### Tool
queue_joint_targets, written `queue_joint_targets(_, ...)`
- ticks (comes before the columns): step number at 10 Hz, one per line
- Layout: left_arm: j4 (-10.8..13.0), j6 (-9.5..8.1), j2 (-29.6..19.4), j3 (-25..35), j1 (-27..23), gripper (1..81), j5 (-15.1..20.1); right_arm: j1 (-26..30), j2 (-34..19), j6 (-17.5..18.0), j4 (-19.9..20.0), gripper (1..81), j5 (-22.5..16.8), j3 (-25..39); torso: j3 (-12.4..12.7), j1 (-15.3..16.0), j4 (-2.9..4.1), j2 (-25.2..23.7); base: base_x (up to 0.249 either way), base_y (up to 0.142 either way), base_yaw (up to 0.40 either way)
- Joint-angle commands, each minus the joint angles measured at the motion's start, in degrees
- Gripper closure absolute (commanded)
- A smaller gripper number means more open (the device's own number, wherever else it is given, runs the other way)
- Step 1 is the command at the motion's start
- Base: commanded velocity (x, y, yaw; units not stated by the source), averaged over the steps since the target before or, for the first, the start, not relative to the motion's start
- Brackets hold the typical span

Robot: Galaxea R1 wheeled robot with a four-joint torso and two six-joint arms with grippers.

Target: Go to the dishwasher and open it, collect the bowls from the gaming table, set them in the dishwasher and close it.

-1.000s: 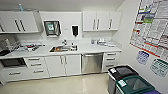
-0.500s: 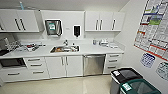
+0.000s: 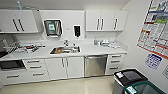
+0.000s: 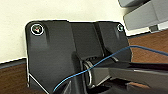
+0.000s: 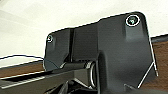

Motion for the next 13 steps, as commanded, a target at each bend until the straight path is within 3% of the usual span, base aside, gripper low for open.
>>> queue_joint_targets(1, -0.44, 0.11, -0.74, 0.78, -2.50, 1.0, 3.29, 2.52, -1.36, -0.12, -0.64, 1.0, -2.63, 0.67, 0.00, 0.00, 0.00, 0.00, 0.122, 0.061, 0.000)
queue_joint_targets(13, -0.53, 0.02, -0.83, 0.69, -2.50, 1.0, 3.29, 2.35, -0.92, -0.12, -0.64, 1.0, -2.63, 0.85, 0.00, 0.00, 0.00, 0.00, 0.122, 0.000, 0.000)
